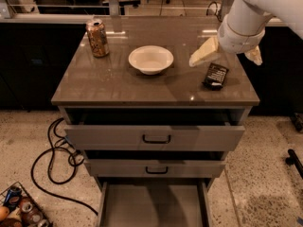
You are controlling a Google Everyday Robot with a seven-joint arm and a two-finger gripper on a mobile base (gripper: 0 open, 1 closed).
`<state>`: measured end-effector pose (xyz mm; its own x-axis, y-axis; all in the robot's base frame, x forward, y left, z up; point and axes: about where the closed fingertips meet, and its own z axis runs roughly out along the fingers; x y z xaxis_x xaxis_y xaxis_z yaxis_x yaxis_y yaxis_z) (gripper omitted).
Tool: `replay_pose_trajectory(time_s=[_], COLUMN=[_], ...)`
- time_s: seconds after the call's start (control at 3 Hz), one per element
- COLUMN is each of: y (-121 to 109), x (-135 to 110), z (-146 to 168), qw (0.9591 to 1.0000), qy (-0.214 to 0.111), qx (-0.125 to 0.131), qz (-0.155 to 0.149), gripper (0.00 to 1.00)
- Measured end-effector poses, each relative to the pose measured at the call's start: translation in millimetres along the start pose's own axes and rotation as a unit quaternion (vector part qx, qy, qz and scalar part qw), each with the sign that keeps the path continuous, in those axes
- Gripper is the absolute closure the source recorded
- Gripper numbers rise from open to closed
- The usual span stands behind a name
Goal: Place rxbar chocolate into bottom drawer
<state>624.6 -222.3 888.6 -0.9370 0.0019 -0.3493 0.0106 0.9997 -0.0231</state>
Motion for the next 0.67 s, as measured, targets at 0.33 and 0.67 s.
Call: replay_pose_trajectory(time_s=[0.33,0.67], y=[-6.3,-6.0], x=[-6.4,-13.6], z=[19.1,37.3], qw=[0.9994,0.9979], qy=[0.008,0.007], qx=[-0.017,-0.040], qz=[0.029,0.051], gripper=[0.00,0.00])
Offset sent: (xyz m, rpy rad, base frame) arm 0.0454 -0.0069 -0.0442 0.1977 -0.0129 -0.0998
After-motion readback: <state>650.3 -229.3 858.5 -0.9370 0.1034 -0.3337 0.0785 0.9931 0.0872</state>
